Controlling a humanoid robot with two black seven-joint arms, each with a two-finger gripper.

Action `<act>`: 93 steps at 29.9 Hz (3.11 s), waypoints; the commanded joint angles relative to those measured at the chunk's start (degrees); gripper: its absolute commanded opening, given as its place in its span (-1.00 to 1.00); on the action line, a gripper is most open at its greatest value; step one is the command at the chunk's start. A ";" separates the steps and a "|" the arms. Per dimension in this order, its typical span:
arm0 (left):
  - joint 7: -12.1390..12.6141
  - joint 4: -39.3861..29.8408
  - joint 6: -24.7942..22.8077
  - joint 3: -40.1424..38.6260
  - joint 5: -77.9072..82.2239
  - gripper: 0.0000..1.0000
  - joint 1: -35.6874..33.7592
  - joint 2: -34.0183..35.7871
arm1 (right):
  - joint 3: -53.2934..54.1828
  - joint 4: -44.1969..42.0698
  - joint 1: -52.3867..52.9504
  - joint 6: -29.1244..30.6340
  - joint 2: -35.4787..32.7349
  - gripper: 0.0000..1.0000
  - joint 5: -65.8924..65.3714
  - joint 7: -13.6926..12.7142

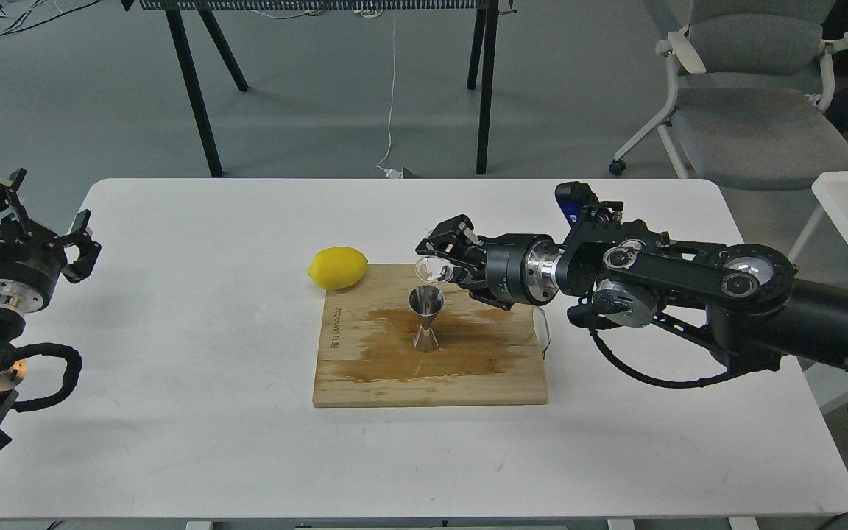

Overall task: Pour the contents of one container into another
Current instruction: 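Tilt the clear glass with the right gripper to pour into the jigger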

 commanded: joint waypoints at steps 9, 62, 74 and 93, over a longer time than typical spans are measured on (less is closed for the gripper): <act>0.00 0.09 0.00 -0.06 0.00 0.88 0.27 0.09 | -2.30 -0.89 1.93 0.01 1.90 -0.52 -2.56 0.08; 0.00 0.70 0.00 -0.06 -0.09 0.89 1.06 0.00 | -6.08 -0.10 4.92 0.27 2.51 -0.52 -9.42 0.34; 0.00 0.70 0.00 -0.15 -0.09 0.89 1.15 0.00 | -6.17 -0.01 5.00 0.45 2.42 -0.52 -12.58 0.34; 0.00 0.70 0.00 -0.15 -0.09 0.89 1.50 0.00 | -8.02 0.78 6.15 0.45 2.42 -0.52 -16.10 0.43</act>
